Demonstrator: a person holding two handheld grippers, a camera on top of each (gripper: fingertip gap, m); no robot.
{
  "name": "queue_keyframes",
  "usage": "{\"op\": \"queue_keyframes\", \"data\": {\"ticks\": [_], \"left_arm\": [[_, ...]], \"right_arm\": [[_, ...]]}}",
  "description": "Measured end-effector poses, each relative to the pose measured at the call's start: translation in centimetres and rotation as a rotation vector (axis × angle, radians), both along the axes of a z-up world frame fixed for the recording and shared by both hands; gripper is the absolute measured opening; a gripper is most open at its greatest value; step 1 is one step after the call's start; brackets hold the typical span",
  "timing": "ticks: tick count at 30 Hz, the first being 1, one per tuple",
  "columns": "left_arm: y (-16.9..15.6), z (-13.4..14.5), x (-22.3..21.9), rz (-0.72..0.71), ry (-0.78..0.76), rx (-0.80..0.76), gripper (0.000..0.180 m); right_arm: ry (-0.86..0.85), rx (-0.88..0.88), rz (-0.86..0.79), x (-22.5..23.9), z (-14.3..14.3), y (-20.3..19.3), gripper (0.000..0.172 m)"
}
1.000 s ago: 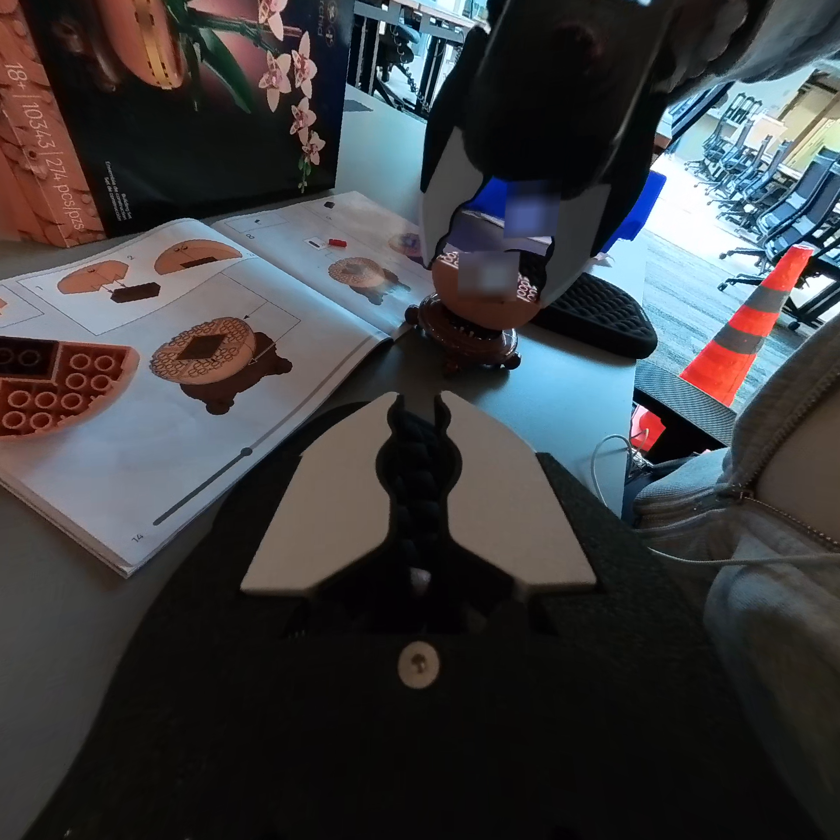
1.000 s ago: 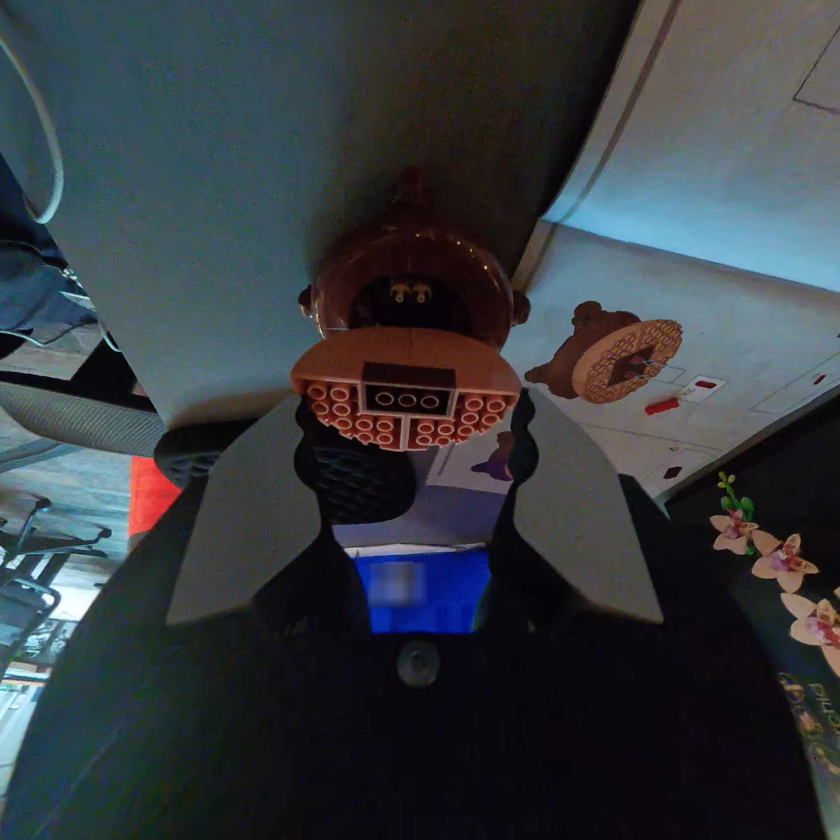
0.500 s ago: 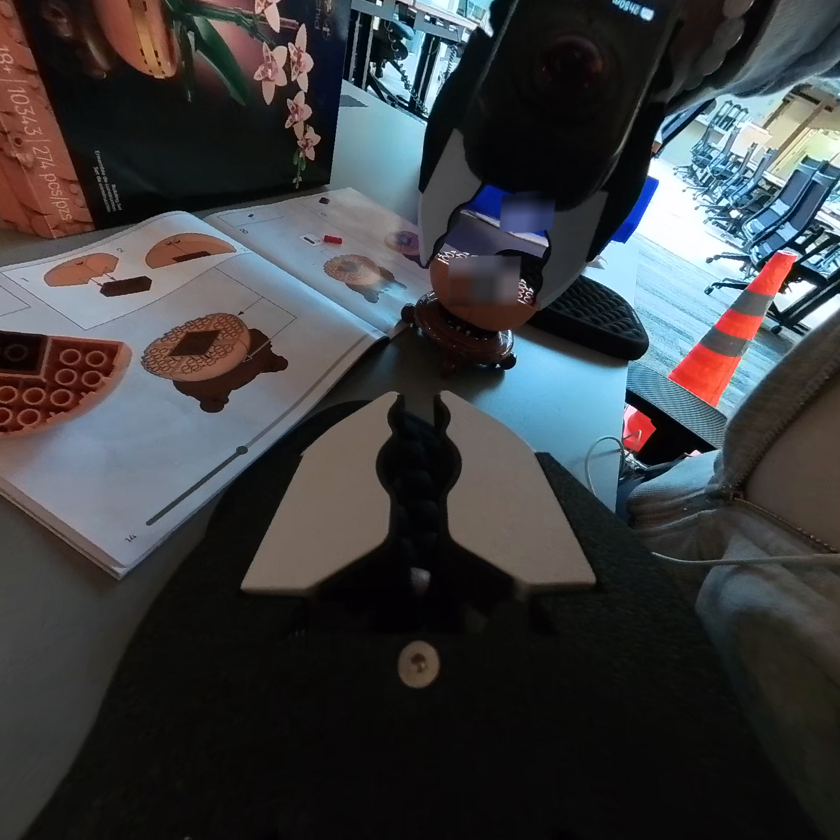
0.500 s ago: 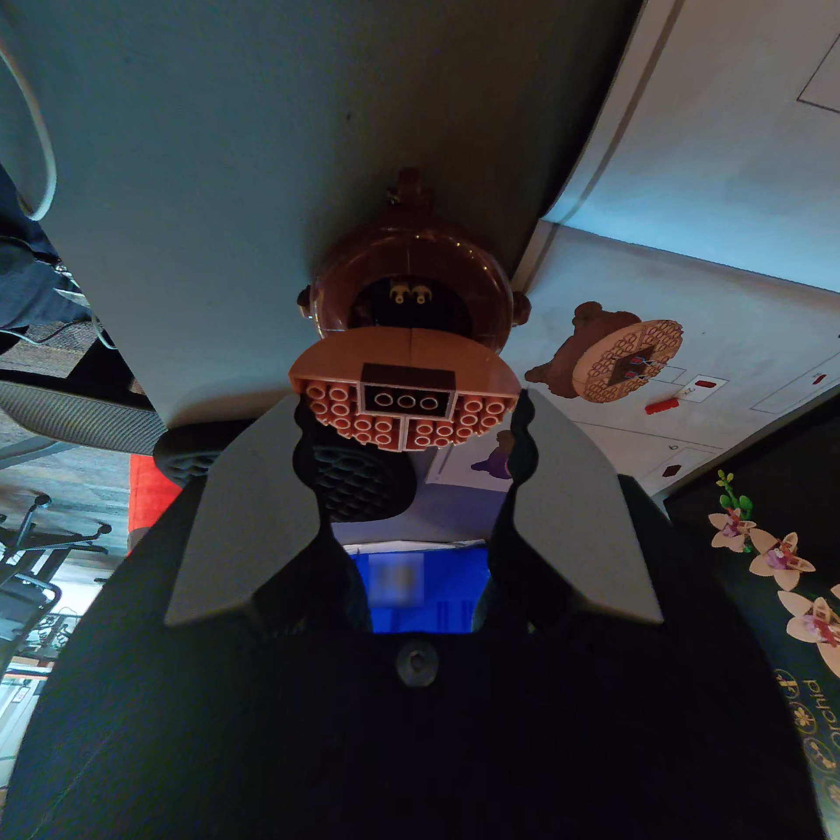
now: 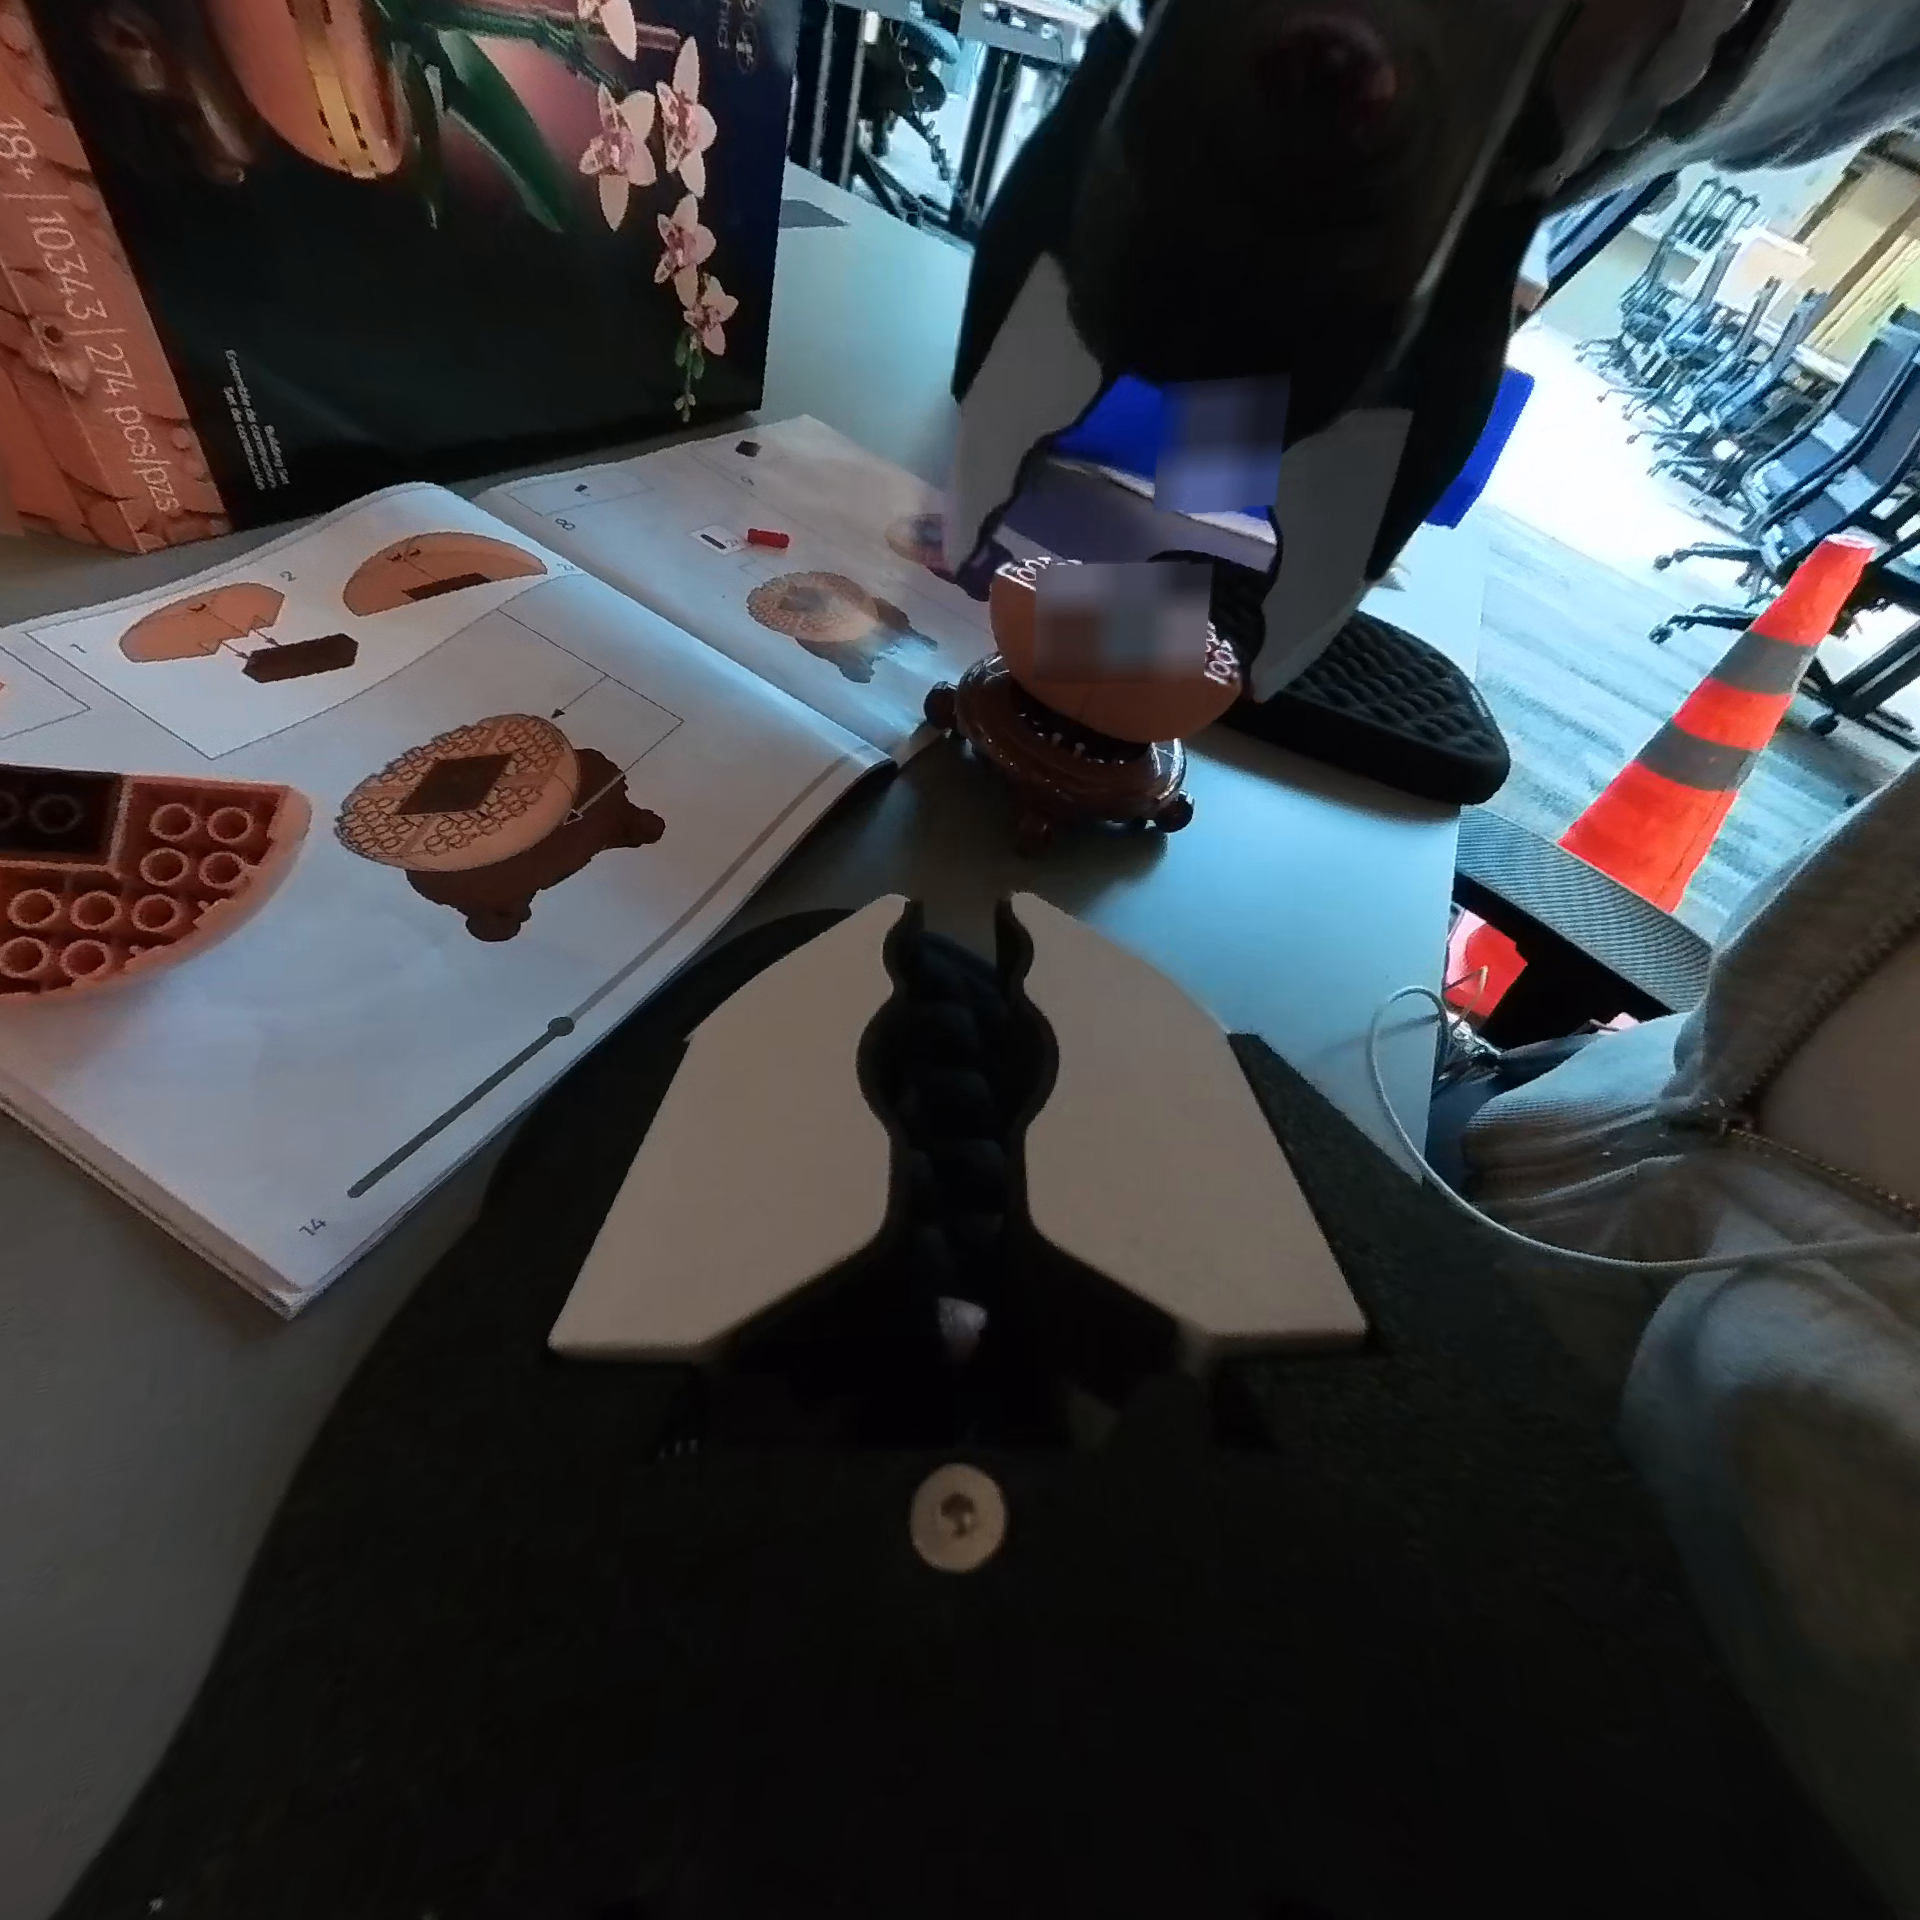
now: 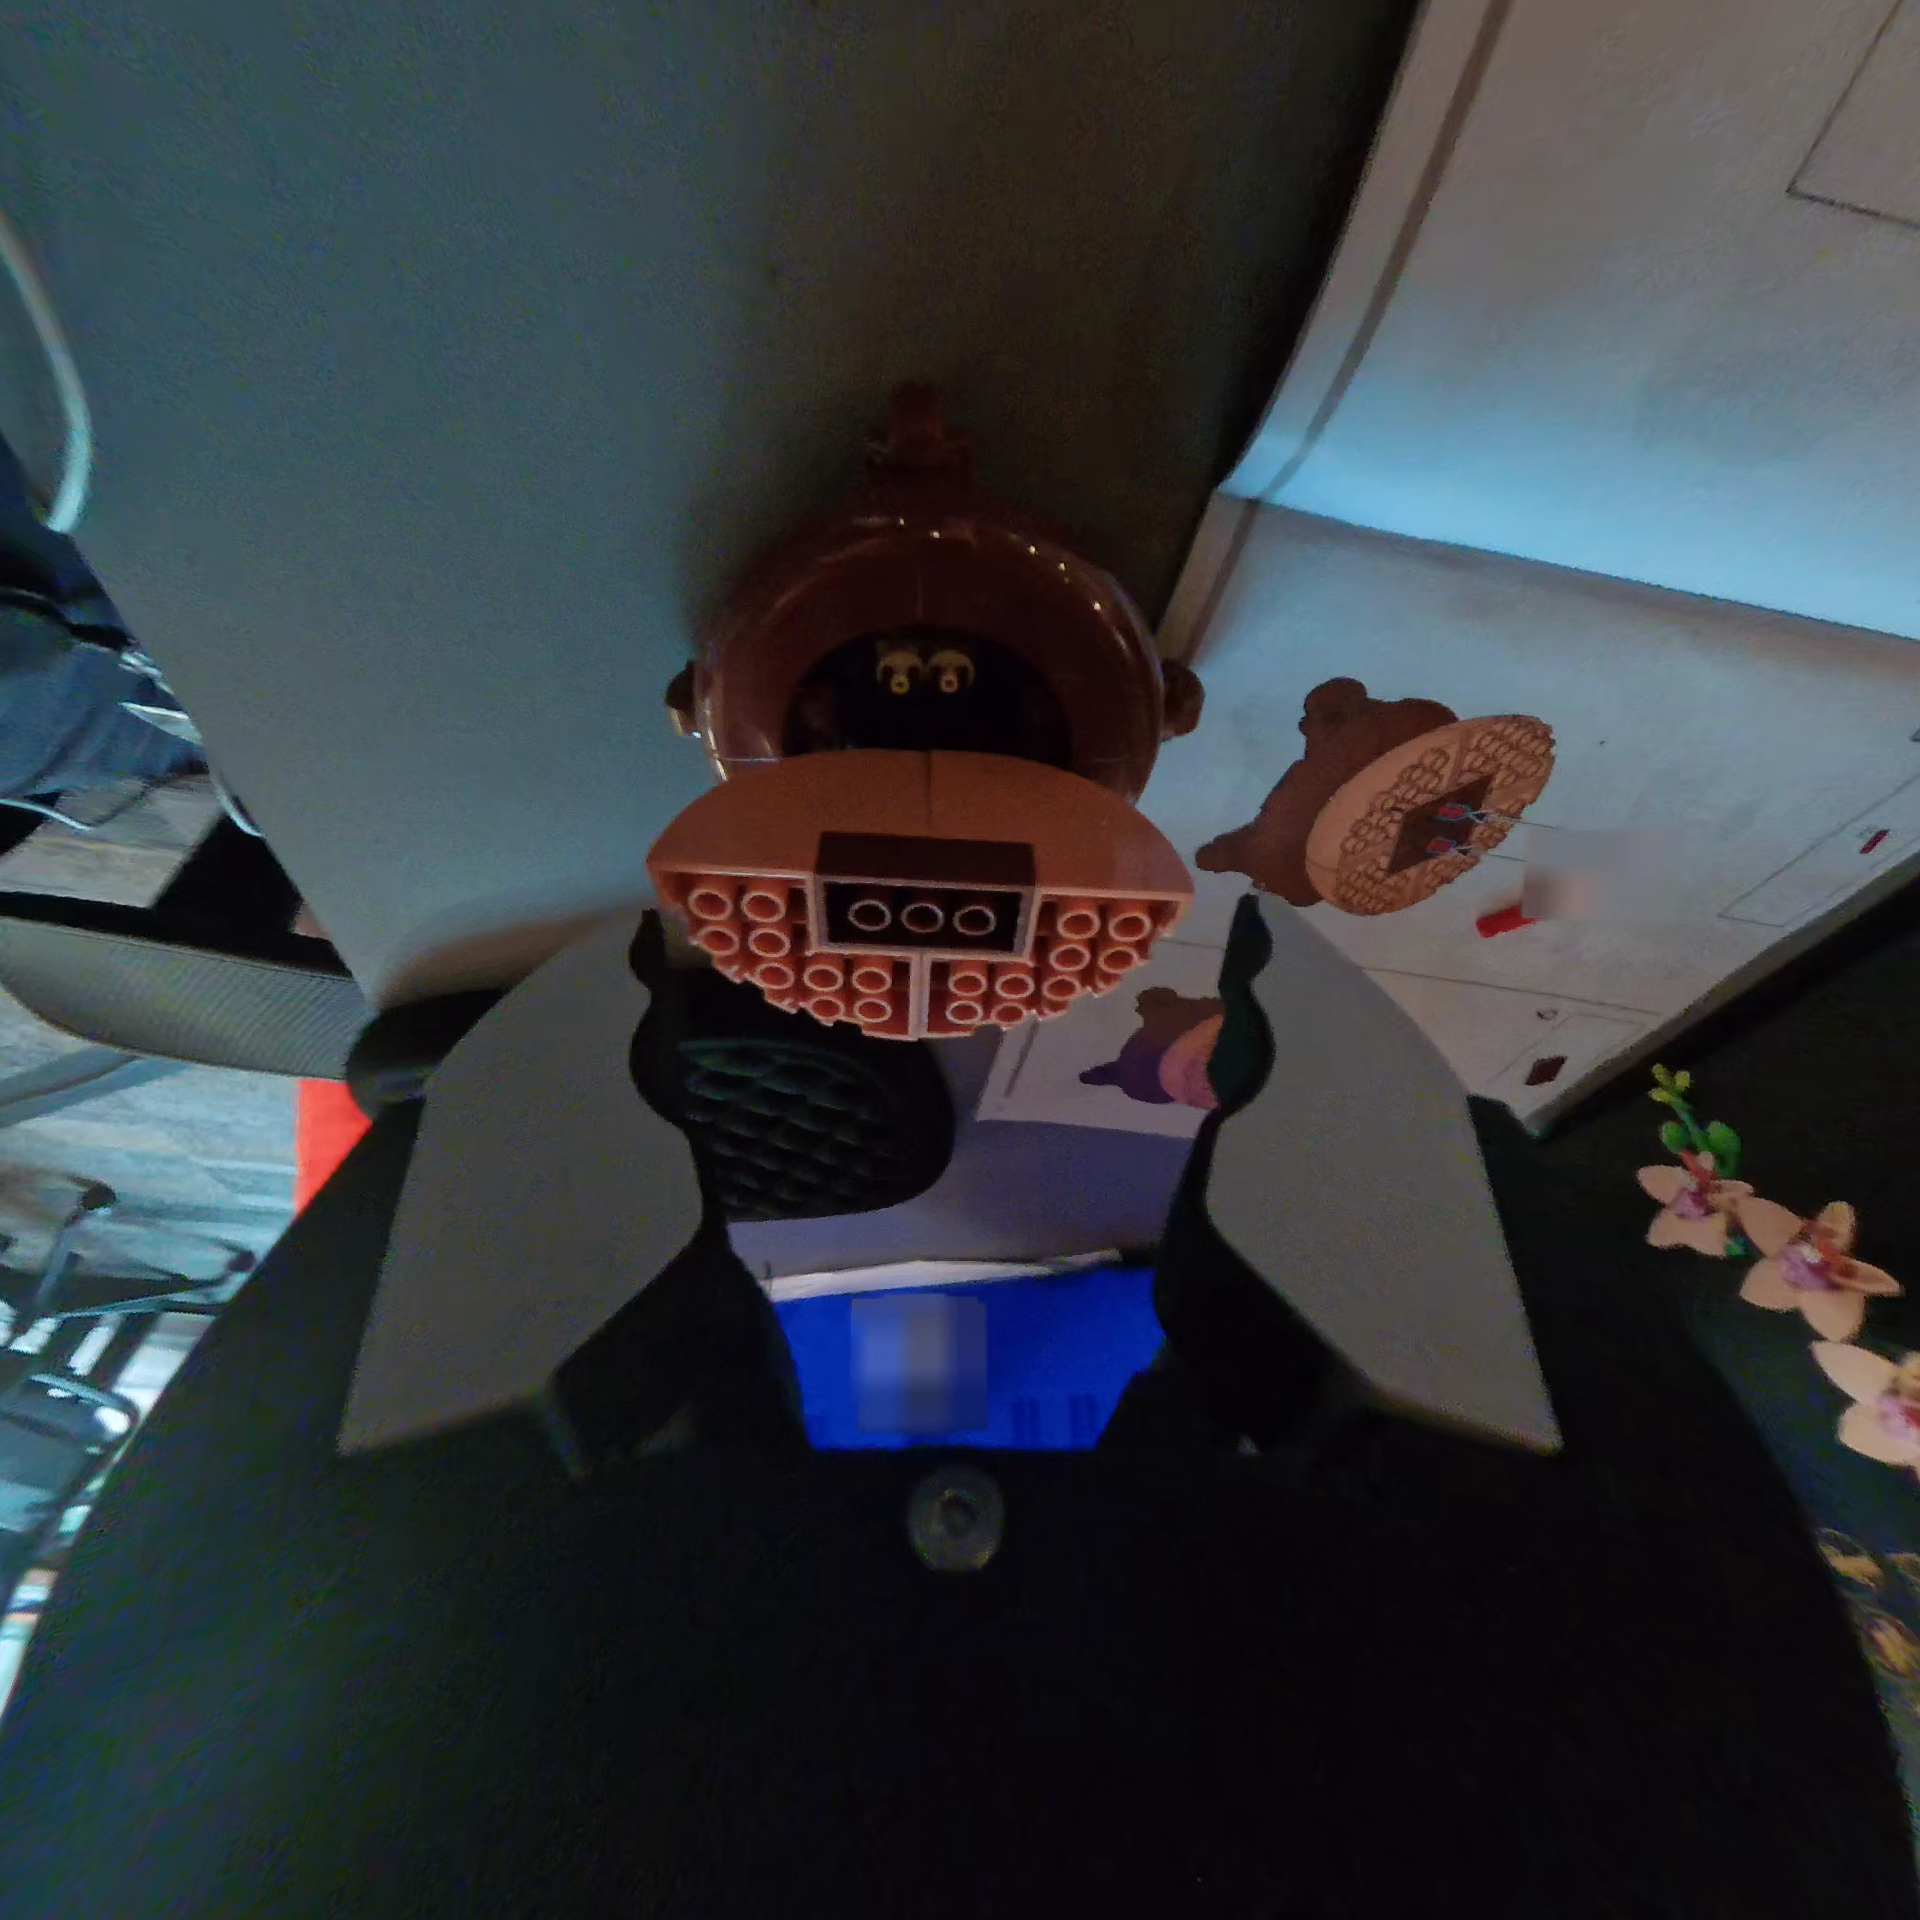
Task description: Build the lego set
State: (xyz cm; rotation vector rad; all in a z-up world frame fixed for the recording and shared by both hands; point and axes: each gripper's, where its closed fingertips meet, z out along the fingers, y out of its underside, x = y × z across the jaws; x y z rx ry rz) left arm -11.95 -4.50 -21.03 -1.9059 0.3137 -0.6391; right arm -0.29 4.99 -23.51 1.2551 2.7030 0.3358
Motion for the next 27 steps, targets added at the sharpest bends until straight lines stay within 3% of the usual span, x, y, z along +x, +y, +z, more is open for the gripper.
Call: {"op": "queue_keyframes", "data": {"ticks": [8, 13, 16, 20, 24, 27], "left_arm": [[0.0, 0.1, -0.2, 0.007, -0.011, 0.007, 0.014], [-0.1, 0.6, -0.2, 0.0, -0.023, 0.033, 0.019], [-0.3, 0.9, -0.4, 0.001, 0.036, 0.052, 0.033], [0.6, 1.9, -3.3, 0.109, 0.228, 0.033, 0.068], [3.1, 1.7, -9.4, 0.265, 0.453, -0.039, 0.098], [4.8, -0.7, -12.0, 0.236, 0.498, -0.16, 0.115]], "right_arm": [[0.145, -0.135, -0.146, -1.6, 2.4, -0.8, 0.109], [0.576, -0.257, -0.24, -4.6, 7.1, -1.6, 0.11], [0.93, -0.33, -0.251, -5.2, 11.0, -1.9, 0.107], [1.269, -0.405, -0.303, -3.1, 14.7, -1.7, 0.097], [1.42, -0.486, -0.354, -0.4, 15.5, -1.4, 0.092], [1.453, -0.502, -0.386, 1.3, 14.7, -0.3, 0.09]]}}
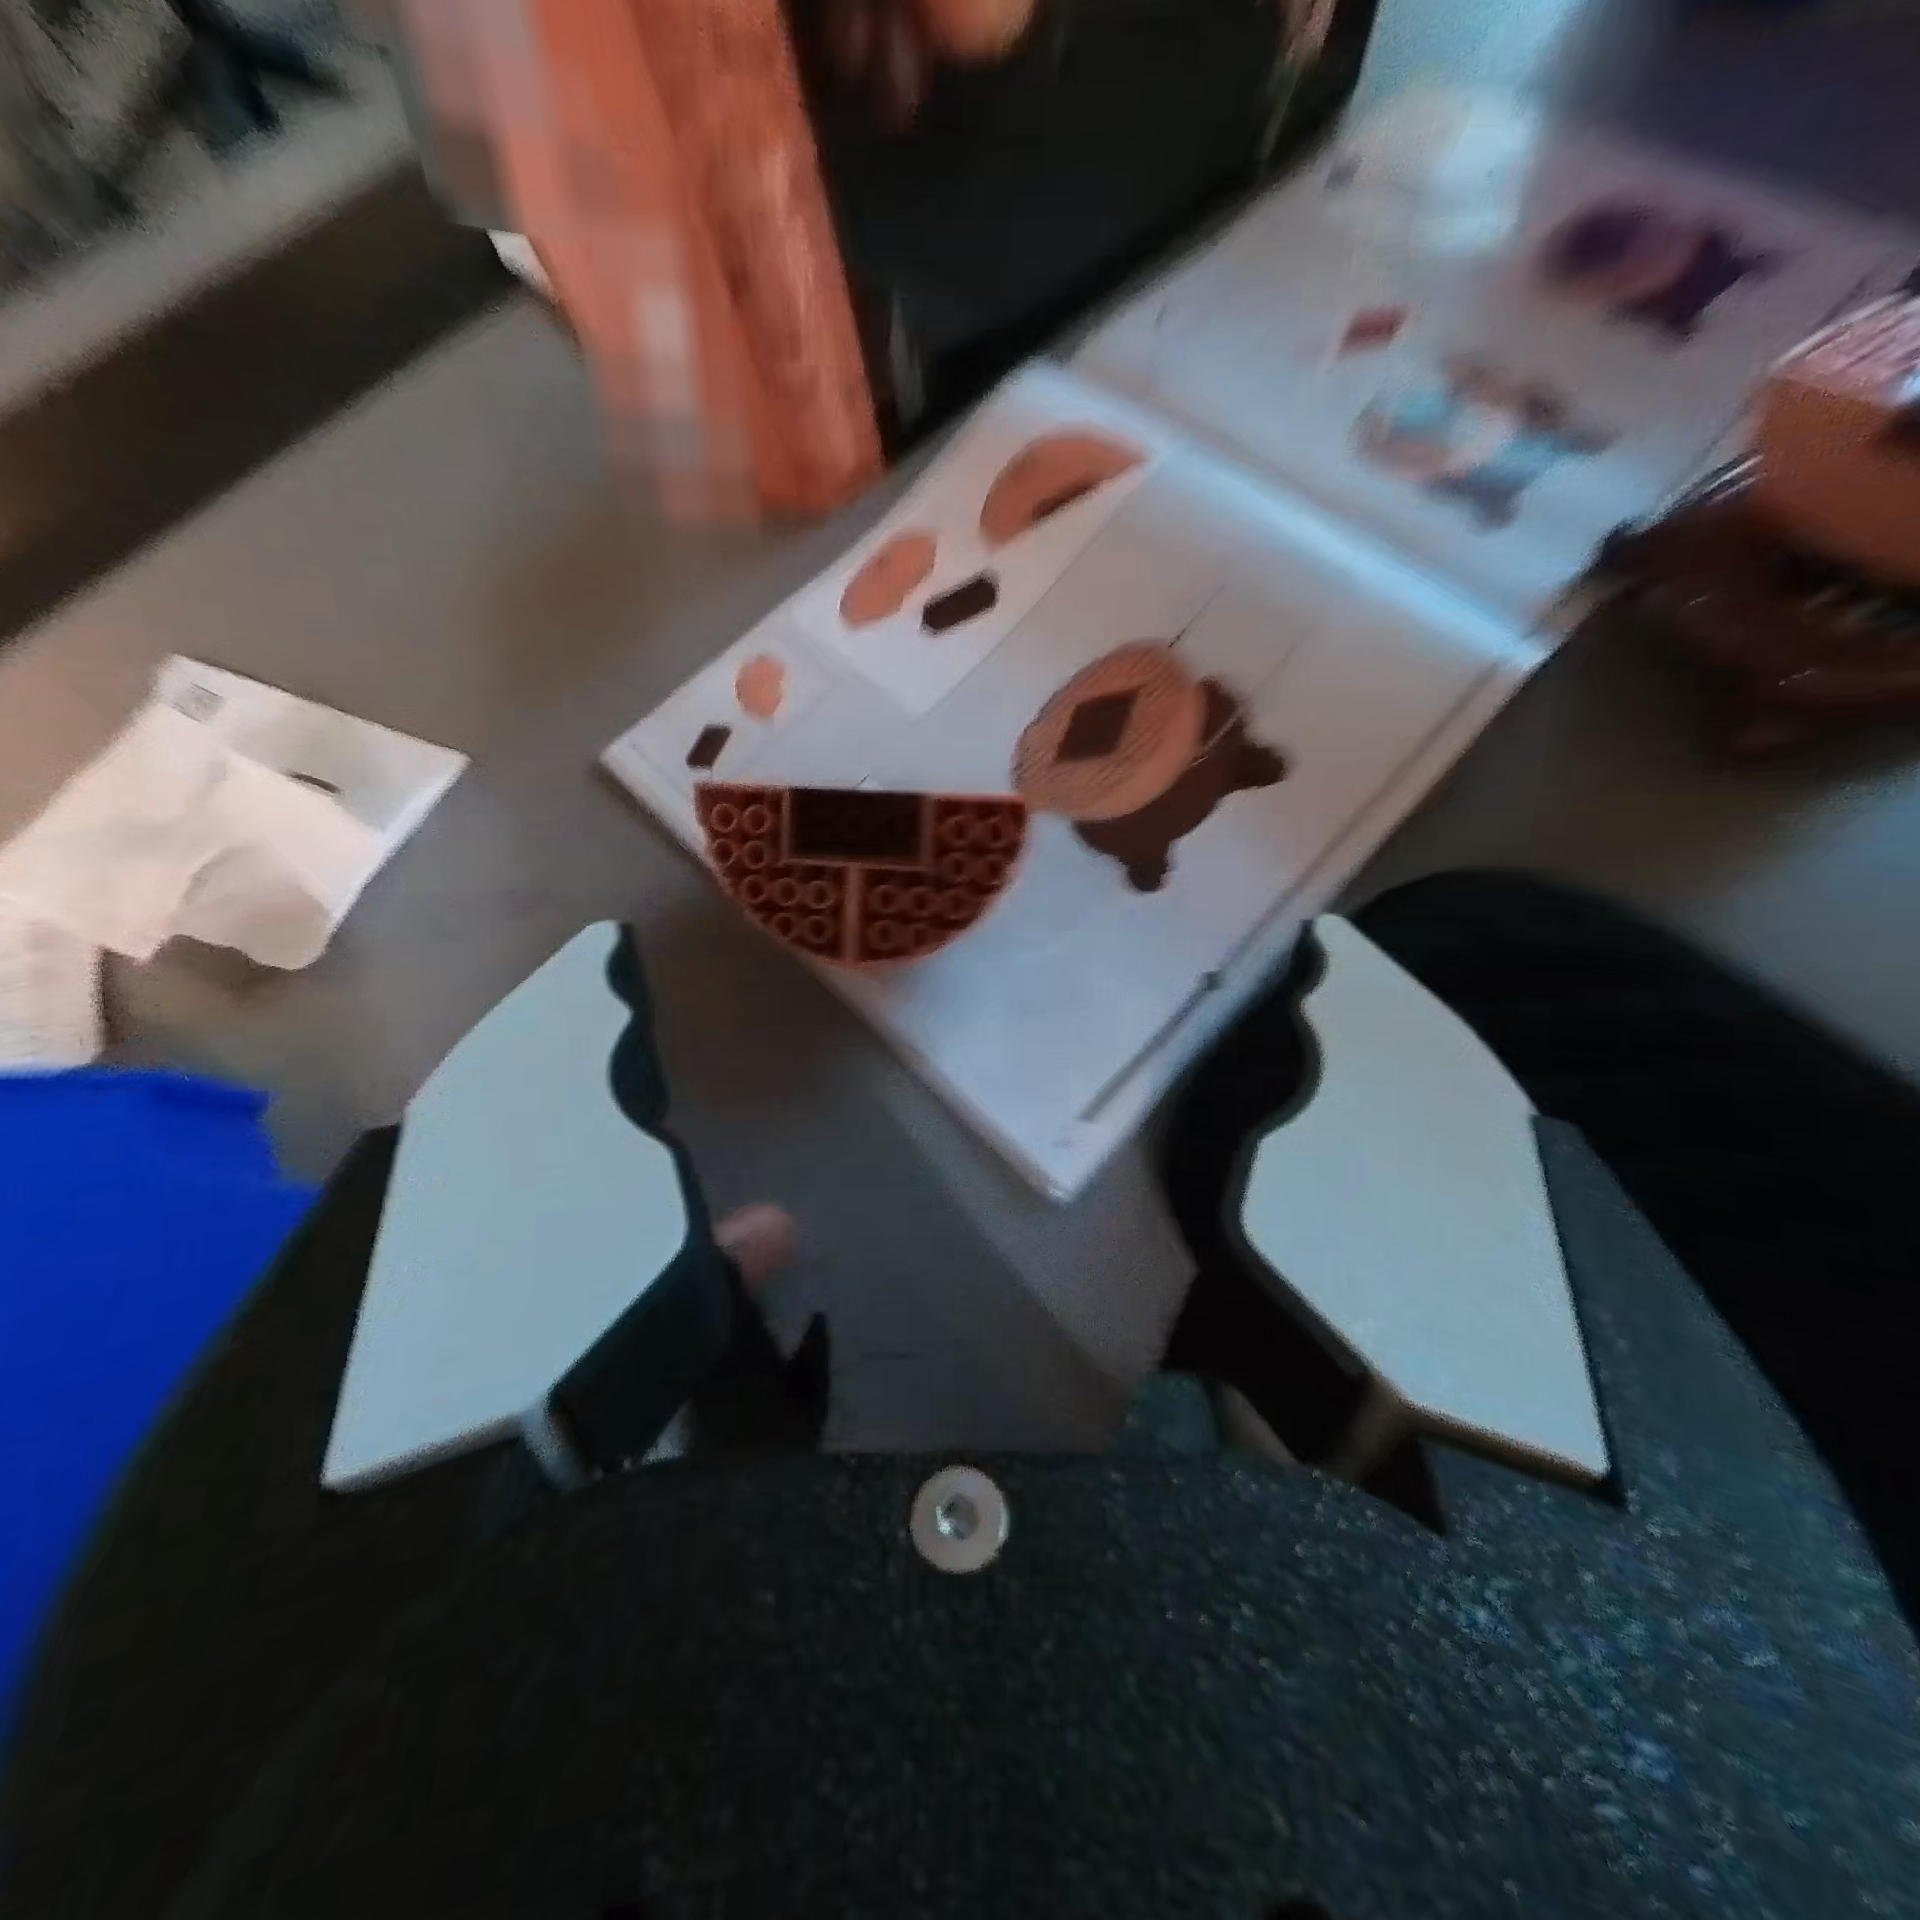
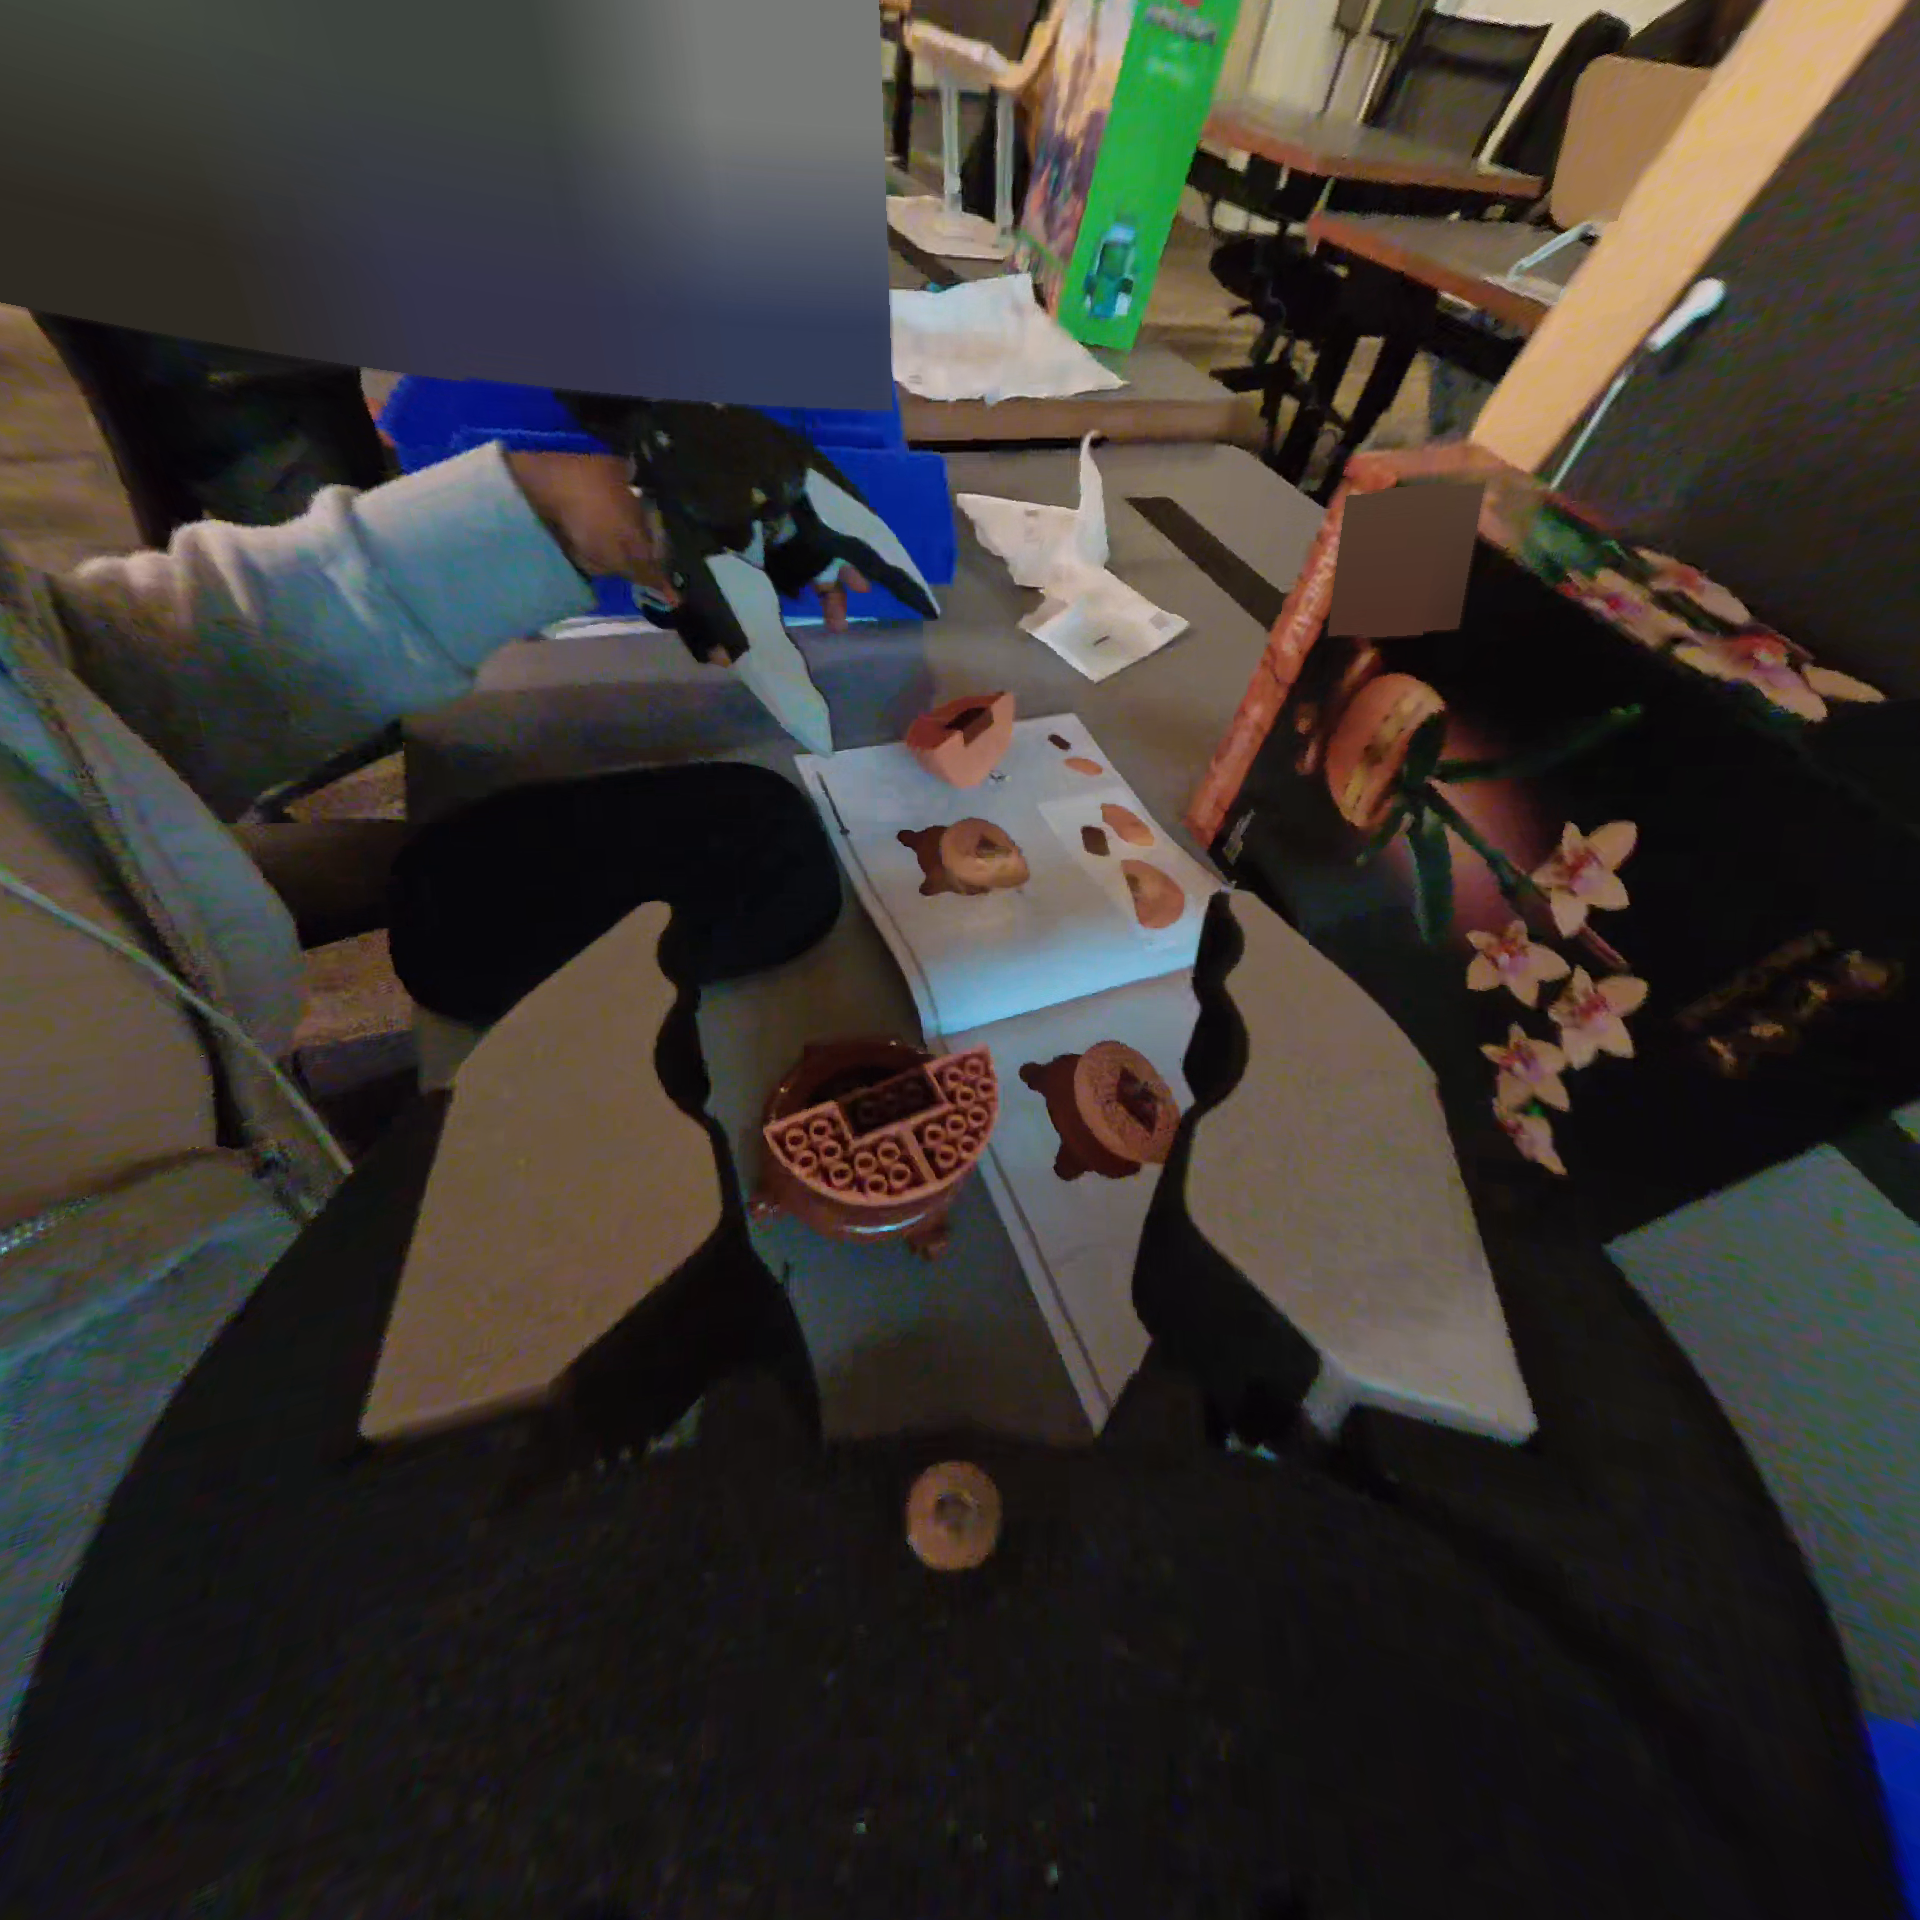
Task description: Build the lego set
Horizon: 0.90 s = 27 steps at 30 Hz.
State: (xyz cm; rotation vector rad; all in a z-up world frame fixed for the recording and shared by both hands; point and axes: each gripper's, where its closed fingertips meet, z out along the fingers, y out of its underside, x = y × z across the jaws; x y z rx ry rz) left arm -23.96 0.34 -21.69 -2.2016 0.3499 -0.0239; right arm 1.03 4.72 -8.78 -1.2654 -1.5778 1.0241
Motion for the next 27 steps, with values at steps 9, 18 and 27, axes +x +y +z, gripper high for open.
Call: {"op": "queue_keyframes", "data": {"ticks": [9, 18, 27], "left_arm": [[3.9, -4.5, -1.4, -0.082, -0.031, -0.151, 0.113], [3.9, -2.9, 0.0, -0.196, 0.0, -0.092, 0.089], [0.5, 1.8, 12.8, -0.549, 0.138, -0.21, 0.089]], "right_arm": [[-0.023, -0.07, 0.005, 1.8, -2.7, 2.1, 0.085], [-0.121, -0.084, 0.064, 1.8, -5.0, 1.2, 0.083], [-0.466, 0.03, 0.232, 2.9, -10.2, 0.5, 0.089]]}}
